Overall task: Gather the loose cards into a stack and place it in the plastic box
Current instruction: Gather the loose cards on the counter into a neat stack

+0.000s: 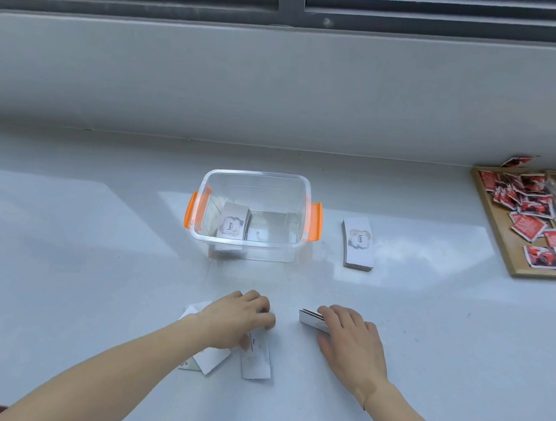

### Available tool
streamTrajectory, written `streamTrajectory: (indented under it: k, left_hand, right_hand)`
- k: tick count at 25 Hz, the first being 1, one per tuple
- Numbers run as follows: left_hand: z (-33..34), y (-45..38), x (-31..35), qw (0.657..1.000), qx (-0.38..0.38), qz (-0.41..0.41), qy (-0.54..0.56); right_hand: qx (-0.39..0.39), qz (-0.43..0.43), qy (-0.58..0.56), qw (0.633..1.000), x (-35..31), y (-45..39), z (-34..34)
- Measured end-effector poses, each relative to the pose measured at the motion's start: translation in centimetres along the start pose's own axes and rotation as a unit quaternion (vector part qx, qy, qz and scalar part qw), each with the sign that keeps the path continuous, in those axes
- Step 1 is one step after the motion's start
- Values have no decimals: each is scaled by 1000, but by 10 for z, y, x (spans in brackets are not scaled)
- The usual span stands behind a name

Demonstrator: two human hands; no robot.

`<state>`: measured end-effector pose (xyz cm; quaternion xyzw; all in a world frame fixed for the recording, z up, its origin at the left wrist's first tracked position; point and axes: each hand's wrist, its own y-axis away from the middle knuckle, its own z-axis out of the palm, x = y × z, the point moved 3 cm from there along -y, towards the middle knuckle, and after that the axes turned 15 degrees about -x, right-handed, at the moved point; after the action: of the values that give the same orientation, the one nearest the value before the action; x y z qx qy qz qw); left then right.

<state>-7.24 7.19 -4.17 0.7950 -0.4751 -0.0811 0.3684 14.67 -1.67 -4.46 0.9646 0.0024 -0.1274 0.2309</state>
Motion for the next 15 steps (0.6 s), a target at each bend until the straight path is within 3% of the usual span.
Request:
streamTrajectory:
  k: [2,5,9,11,15]
  left_hand:
    - [-3,5,-8,994,25,-29,103]
    - [-9,12,-24,954,90,-110,263]
    - [-15,11,-23,900,230,-197,314]
    - [-15,2,-11,892,248,-190,327]
    - [-19,-20,21,914,222,-105,323]
  right_hand:
    - [9,0,4,1000,-1,1,0]
    - [10,-2,7,1000,-1,1,1]
    - [4,0,5,1000,-1,1,3]
    - [12,-1,9,1000,-1,4,2]
    - [47,-13,16,999,-5,8,-2]
